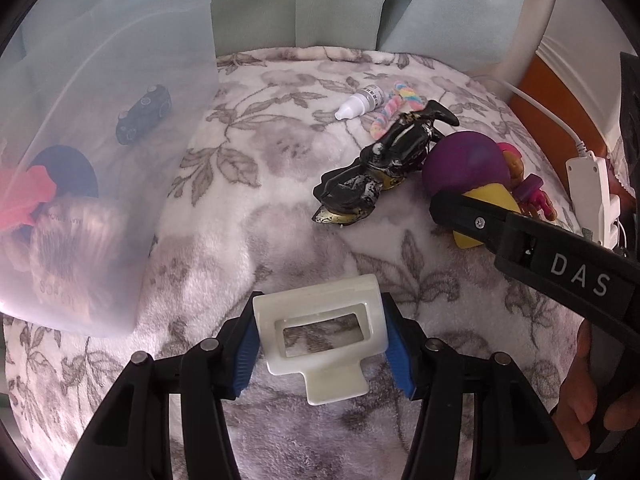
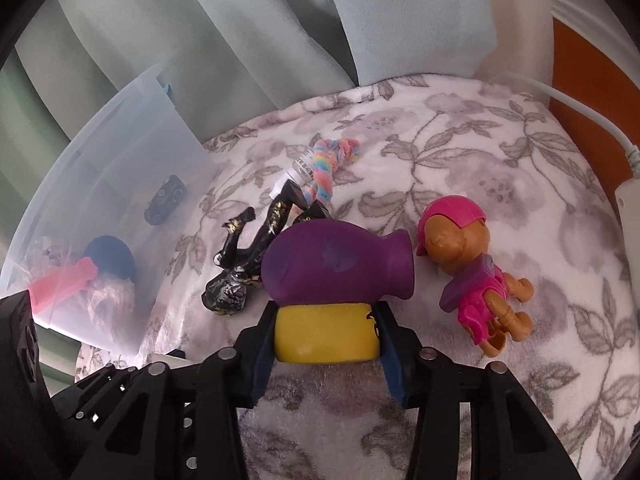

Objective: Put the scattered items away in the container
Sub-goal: 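Close the right tool on the purple-yellow toy while the left tool holds the white clip, then lift and carry the purple-yellow toy and white clip over the box with both tools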

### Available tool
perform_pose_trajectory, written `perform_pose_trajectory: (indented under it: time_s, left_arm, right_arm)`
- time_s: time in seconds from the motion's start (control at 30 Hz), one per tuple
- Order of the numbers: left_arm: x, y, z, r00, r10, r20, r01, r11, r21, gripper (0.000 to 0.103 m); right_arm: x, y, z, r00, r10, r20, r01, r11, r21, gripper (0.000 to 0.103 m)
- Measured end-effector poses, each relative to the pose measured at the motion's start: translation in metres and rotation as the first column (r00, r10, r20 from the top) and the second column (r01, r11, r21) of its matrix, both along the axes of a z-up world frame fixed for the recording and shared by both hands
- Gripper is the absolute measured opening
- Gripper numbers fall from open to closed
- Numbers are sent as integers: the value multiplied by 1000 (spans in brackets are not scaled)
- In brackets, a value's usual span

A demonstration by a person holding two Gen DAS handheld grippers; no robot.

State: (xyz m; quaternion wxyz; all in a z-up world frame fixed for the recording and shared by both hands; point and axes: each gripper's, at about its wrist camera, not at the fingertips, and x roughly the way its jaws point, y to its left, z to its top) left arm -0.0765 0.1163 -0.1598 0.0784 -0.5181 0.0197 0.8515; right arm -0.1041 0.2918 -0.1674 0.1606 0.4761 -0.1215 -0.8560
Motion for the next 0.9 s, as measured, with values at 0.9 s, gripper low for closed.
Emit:
perform_pose_trajectory:
  time_s: [0.9]
  left_arm:
    - [11,2,31,999,-36,28,32,990,139,56]
  right_arm:
    - [61,21,41,986,-167,30,167,986,-20,49]
